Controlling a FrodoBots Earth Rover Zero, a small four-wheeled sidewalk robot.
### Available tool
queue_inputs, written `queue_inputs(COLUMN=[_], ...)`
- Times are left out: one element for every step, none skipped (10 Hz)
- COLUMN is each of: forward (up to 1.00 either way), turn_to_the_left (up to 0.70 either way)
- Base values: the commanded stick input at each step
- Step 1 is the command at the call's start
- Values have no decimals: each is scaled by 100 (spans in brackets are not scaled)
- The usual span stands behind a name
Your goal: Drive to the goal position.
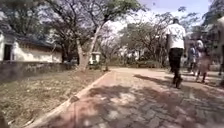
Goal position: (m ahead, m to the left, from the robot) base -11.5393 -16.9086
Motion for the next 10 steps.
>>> queue_inputs(forward=[85, 85, 85, 85, 85, 85, 85, 85, 85, 85], turn_to_the_left=[0, 0, 0, -17, -26, -33, -17, -1, 0, 0])
